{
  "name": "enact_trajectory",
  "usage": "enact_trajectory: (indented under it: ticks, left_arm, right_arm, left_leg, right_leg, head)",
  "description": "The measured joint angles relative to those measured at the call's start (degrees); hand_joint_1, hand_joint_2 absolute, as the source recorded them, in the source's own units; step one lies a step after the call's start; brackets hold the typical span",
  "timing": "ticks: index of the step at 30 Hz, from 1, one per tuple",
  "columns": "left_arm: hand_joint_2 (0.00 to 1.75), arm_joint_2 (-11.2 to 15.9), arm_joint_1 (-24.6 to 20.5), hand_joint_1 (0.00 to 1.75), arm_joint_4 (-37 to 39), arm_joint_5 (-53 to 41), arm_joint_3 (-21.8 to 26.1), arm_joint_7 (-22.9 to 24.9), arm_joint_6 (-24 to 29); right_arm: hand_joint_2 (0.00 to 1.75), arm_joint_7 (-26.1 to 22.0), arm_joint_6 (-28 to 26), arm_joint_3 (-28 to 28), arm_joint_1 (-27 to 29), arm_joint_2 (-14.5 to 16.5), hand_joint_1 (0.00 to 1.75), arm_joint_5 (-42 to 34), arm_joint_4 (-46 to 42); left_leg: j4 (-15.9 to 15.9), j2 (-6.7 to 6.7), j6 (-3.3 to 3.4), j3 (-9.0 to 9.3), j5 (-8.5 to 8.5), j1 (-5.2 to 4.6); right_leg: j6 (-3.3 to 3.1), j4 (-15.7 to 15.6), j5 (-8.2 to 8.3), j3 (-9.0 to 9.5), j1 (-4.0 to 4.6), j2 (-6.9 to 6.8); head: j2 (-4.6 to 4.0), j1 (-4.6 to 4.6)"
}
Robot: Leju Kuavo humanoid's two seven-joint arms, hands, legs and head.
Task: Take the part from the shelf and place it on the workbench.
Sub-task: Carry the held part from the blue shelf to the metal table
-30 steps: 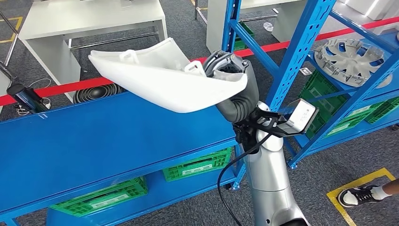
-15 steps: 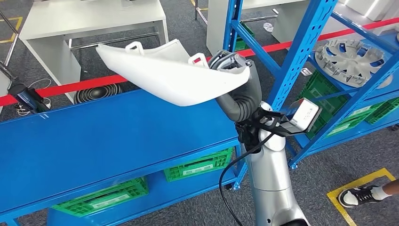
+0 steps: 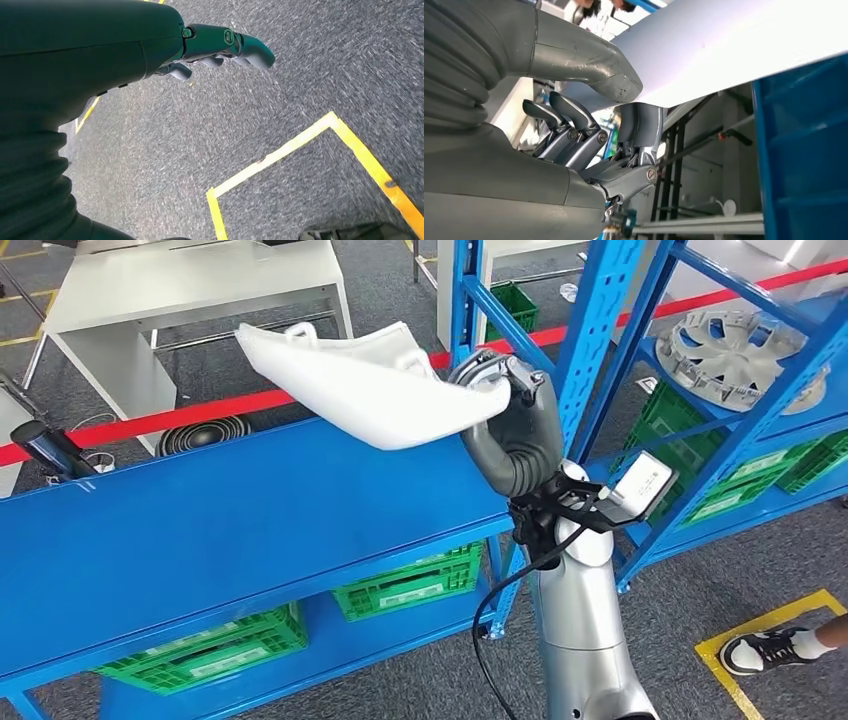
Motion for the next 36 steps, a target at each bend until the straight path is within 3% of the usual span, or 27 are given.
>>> enact_trajectory:
  ticks: [2, 4, 5, 6, 7, 8, 10, 11, 14, 15, 16, 19, 20, 21, 22, 24, 26, 27, 30, 32, 34, 35, 36]
  left_arm:
    - [1.75, 0.0, 0.0, 0.0, 0.0, 0.1, 0.0, -0.1, 0.0]
    - [1.75, -0.1, -0.1, 0.0, 0.0, 0.1, 0.0, -0.1, 0.0]
    - [1.75, -0.1, -0.1, 0.0, 0.0, 0.1, 0.0, -0.1, 0.0]
    - [1.75, -0.1, -0.1, 0.0, 0.0, 0.1, 0.0, -0.1, 0.0]
    - [1.75, -0.1, -0.1, 0.0, 0.0, 0.1, 0.0, -0.1, 0.0]
    - [1.75, -0.1, -0.2, 0.0, 0.0, 0.1, 0.0, -0.1, 0.0]
    - [1.75, 0.0, -0.4, 0.0, 0.0, 0.1, 0.0, -0.1, 0.0]
    - [1.75, 0.0, -0.4, 0.0, -0.1, 0.1, 0.0, -0.1, 0.0]
    - [1.75, -0.2, -0.6, 0.0, -0.1, 0.2, 0.0, -0.1, 0.1]
    - [1.75, -0.2, -0.6, 0.0, -0.1, 0.3, 0.0, -0.1, 0.1]
    - [1.75, -0.3, -0.7, 0.0, -0.1, 0.5, 0.0, -0.1, 0.1]
    - [1.75, -0.3, -1.0, 0.0, -0.1, 0.8, 0.0, -0.1, 0.1]
    - [1.75, -0.3, -0.9, 0.0, -0.1, 0.8, 0.0, -0.1, 0.0]
    - [1.75, -0.3, -0.9, 0.0, 0.0, 0.8, 0.1, -0.1, 0.0]
    - [1.75, -0.3, -0.9, 0.0, 0.0, 0.8, 0.1, -0.1, -0.1]
    - [1.75, -0.3, -0.9, 0.0, 0.0, 0.8, 0.1, -0.1, -0.4]
    - [1.75, -0.3, -0.9, 0.0, 0.0, 0.9, 0.1, -0.2, -0.6]
    - [1.75, -0.3, -0.8, 0.0, 0.0, 1.0, 0.2, -0.2, -0.6]
    - [1.75, -0.5, -0.4, 0.0, 0.1, 1.6, 0.4, -0.2, -0.4]
    - [1.75, -0.5, 0.1, 0.0, 0.1, 1.7, 0.5, -0.1, -0.1]
    - [1.75, -0.6, 0.4, 0.0, 0.2, 1.8, 0.5, -0.1, 0.1]
    - [1.75, -0.6, 0.5, 0.0, 0.3, 2.0, 0.6, -0.2, 0.1]
    - [1.75, -0.6, 0.7, 0.0, 0.3, 2.2, 0.7, -0.2, 0.1]
  right_arm:
    - [1.75, 0.0, -0.3, 0.0, 0.0, 0.1, 1.75, 0.3, 0.0]
    - [1.75, 0.0, -0.5, 0.0, 0.1, 0.1, 1.75, 0.4, 0.0]
    - [1.75, 0.0, -0.5, 0.0, 0.2, 0.1, 1.75, 0.5, 0.0]
    - [1.75, 0.0, -0.6, 0.0, 0.2, 0.1, 1.75, 0.6, 0.0]
    - [1.75, 0.0, -0.7, 0.0, 0.3, 0.1, 1.75, 0.6, 0.0]
    - [1.75, 0.0, -0.7, 0.0, 0.3, 0.1, 1.75, 0.6, 0.0]
    - [1.75, 0.0, -0.9, 0.0, 0.3, 0.1, 1.75, 0.6, -0.1]
    - [1.75, 0.1, -0.9, 0.0, 0.3, 0.1, 1.75, 0.6, -0.1]
    - [1.75, 0.2, -1.0, 0.0, 0.2, 0.1, 1.75, 0.6, -0.1]
    - [1.75, 0.3, -1.0, 0.0, 0.2, 0.1, 1.75, 0.6, -0.1]
    - [1.75, 0.4, -1.1, 0.0, 0.1, 0.0, 1.75, 0.6, -0.1]
    - [1.75, 0.5, -1.1, -0.1, -0.1, 0.0, 1.75, 0.6, -0.1]
    - [1.75, 0.6, -1.1, -0.1, -0.1, 0.0, 1.75, 0.6, -0.1]
    - [1.75, 0.6, -1.2, -0.1, -0.1, 0.0, 1.75, 0.6, -0.1]
    - [1.75, 0.6, -1.3, -0.1, -0.1, -0.1, 1.75, 0.7, -0.1]
    - [1.75, 0.7, -1.6, -0.1, -0.1, -0.1, 1.75, 1.1, -0.1]
    - [1.75, 0.9, -2.1, -0.1, -0.1, -0.1, 1.75, 1.5, -0.1]
    - [1.75, 0.9, -2.4, -0.1, -0.1, -0.1, 1.75, 1.7, -0.1]
    - [1.75, 1.1, -3.3, -0.1, 0.4, -0.2, 1.75, 2.3, -0.1]
    - [1.75, 1.3, -3.5, -0.1, 0.8, -0.2, 1.75, 2.7, -0.1]
    - [1.75, 1.8, -3.6, 0.0, 1.0, -0.2, 1.75, 2.9, -0.1]
    - [1.75, 2.1, -3.6, 0.0, 1.2, -0.2, 1.75, 3.0, -0.1]
    - [1.75, 2.4, -3.6, 0.1, 1.3, -0.2, 1.75, 3.0, -0.1]
  left_leg:
    - [4.4, 0.05, -0.16, -1.72, -3.86, 0.0]
    - [11.6, 0.06, -0.08, -3.85, -8.4, -0.19]
    - [14.1, 0.06, 0.05, -4.24, -9.48, -0.32]
    - [14.7, 0.06, 0.3, -3.67, -9.37, -0.49]
    - [13.2, 0.06, 0.69, -2.1, -8.35, -0.7]
    - [9.9, 0.05, 1.23, 0.42, -6.93, -0.99]
    - [2.3, 0.08, 2.3, 5.59, -5.61, -1.66]
    - [-0.2, 0.08, 2.6, 7.02, -5.48, -1.98]
    - [-1.8, 0.17, 3.27, 6.87, -4.52, -2.28]
    - [-2.0, 0.31, 3.72, 6.55, -3.87, -2.13]
    - [-2.2, 0.46, 4.14, 6.1, -3.11, -1.93]
    - [-2.3, 0.73, 4.72, 3.9, -1.03, -1.75]
    - [-2.2, 0.78, 4.69, 2.99, -0.4, -1.74]
    - [-2.0, 0.83, 4.61, 2.05, 0.21, -1.73]
    - [-1.8, 0.88, 4.48, 1.13, 0.77, -1.71]
    - [-1.3, 0.9, 4.08, -0.48, 1.71, -1.64]
    - [-0.7, 0.85, 3.44, -1.53, 2.48, -1.68]
    - [-0.6, 0.82, 3.05, -1.76, 2.88, -1.71]
    - [-0.7, 0.7, 1.88, -2.22, 3.51, -1.55]
    - [2.1, 0.51, 1.29, -3.34, -0.11, -1.38]
    - [8.8, 0.39, 0.87, -4.93, -5.95, -1.3]
    - [12.1, 0.39, 0.73, -5.37, -7.65, -1.29]
    - [14.4, 0.38, 0.67, -5.27, -8.03, -1.29]
  right_leg:
    - [-0.95, -0.2, 0.8, -0.7, 0.06, -0.16]
    - [-1.41, -0.2, 1.59, -1.73, 0.42, -0.23]
    - [-1.53, -0.2, 2.03, -2.31, 0.65, -0.25]
    - [-1.6, -0.2, 2.47, -2.88, 0.88, -0.27]
    - [-1.63, -0.1, 2.91, -3.41, 1.08, -0.26]
    - [-1.61, -0.1, 3.36, -3.86, 1.24, -0.26]
    - [-1.3, -0.1, 4.19, -4.43, 1.42, -0.3]
    - [-1.02, -0.2, 4.6, -4.52, 1.41, -0.36]
    - [0.01, -0.7, 5.82, -4.62, 1.25, -0.51]
    - [0.36, -0.4, 5.34, -4.93, 1.24, -0.49]
    - [0.67, 0.7, 3.8, -5.5, 1.22, -0.45]
    - [1.46, 10.1, -4.03, -8.26, 0.98, -0.43]
    - [1.65, 13.2, -5.29, -8.74, 0.91, -0.44]
    - [1.78, 14.9, -5.29, -8.46, 0.84, -0.44]
    - [1.84, 14.6, -4.3, -7.22, 0.77, -0.45]
    - [1.78, 8.4, -2.18, -1.84, 0.65, -0.49]
    - [1.21, 1.3, -2.46, 3.1, 0.86, -0.44]
    - [0.79, -0.5, -2.97, 4.11, 1.02, -0.38]
    - [-0.66, -1.3, -2.03, 3.48, 1.13, -0.38]
    - [-1.55, -1.7, -0.64, 2.42, 0.93, -0.52]
    - [-1.88, -1.8, 0.75, 0.87, 0.95, -0.53]
    - [-1.86, -1.7, 1.43, -0.01, 0.98, -0.53]
    - [-1.79, -1.7, 2.1, -0.9, 1.01, -0.55]
  head:
    - [0.0, -0.06]
    - [0.0, -0.1]
    - [0.0, -0.09]
    - [0.0, -0.09]
    - [0.0, -0.09]
    - [0.0, -0.09]
    - [0.0, -0.06]
    - [0.0, -0.06]
    - [0.0, -0.18]
    - [0.0, -0.16]
    - [0.0, -0.1]
    - [0.0, 0.04]
    - [0.0, 0.04]
    - [0.0, 0.04]
    - [0.0, 0.04]
    - [0.0, 0.04]
    - [0.0, 0.09]
    - [0.0, 0.14]
    - [0.0, 0.31]
    - [0.0, 0.19]
    - [0.0, 0.06]
    - [0.0, 0.05]
    - [0.0, 0.05]
